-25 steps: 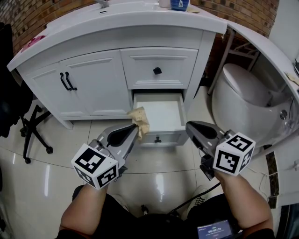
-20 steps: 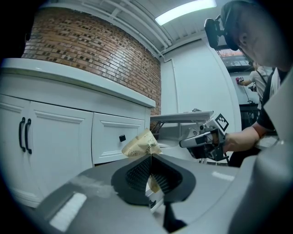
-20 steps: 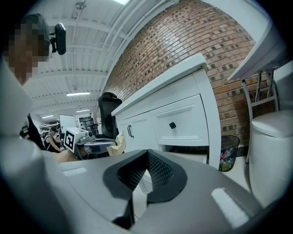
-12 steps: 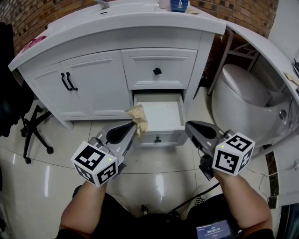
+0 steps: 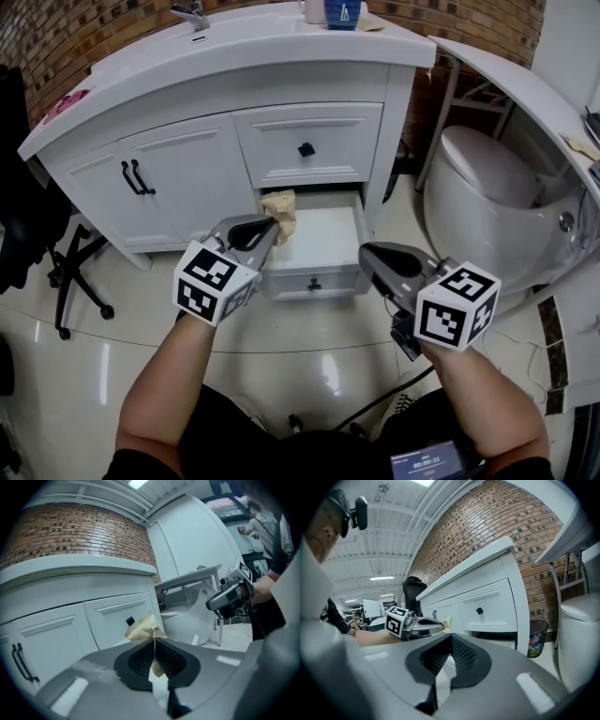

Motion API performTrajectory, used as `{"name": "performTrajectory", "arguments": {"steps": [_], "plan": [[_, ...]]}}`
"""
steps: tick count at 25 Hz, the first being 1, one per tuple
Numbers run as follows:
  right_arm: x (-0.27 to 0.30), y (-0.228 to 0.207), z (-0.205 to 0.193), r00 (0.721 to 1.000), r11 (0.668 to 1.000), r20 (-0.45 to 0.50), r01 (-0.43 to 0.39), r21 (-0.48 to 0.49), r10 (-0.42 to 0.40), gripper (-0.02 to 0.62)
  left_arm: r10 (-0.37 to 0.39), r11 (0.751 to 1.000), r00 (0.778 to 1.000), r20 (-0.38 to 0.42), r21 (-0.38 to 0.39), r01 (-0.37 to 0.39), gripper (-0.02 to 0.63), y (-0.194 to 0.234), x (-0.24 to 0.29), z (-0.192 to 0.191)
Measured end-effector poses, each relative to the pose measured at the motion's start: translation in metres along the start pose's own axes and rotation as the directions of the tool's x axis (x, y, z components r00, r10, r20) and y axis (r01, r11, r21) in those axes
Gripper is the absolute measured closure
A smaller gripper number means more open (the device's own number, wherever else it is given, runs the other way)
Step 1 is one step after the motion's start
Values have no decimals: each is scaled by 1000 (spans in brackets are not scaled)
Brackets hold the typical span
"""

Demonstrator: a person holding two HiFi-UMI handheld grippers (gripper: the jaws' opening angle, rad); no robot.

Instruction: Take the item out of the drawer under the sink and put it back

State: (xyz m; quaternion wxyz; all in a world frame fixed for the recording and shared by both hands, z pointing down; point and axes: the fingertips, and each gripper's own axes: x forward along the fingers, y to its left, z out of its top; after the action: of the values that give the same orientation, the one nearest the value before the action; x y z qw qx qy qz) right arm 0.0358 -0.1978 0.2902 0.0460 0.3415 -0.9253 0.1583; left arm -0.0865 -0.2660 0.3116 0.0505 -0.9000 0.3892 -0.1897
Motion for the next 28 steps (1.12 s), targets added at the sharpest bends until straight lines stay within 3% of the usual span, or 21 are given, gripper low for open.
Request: {"name": "performTrajectory", "arguments": {"steps": [5, 11, 19, 23, 28], "plan": [[-2, -5, 3, 1000, 1000, 10, 5, 5, -5, 592, -75, 986, 981, -179, 132, 100, 594, 4, 58, -26], [-1, -14, 2, 1000, 1000, 8, 16, 13, -16, 592, -94, 959, 914, -395, 209, 189, 592, 13, 119, -66], [-10, -19, 12, 999, 1000, 34, 5, 29, -6, 592, -168, 909, 836, -523, 245, 336, 591, -10, 168, -105], [-8, -20, 7, 1000, 999, 18, -7, 40, 6, 592, -171, 905, 795, -581, 227, 360, 588, -15, 180, -132], [-7, -16, 5, 1000, 999, 7, -26, 42, 26, 592, -161, 909, 785, -598, 220, 354, 575, -14, 187, -147]]}}
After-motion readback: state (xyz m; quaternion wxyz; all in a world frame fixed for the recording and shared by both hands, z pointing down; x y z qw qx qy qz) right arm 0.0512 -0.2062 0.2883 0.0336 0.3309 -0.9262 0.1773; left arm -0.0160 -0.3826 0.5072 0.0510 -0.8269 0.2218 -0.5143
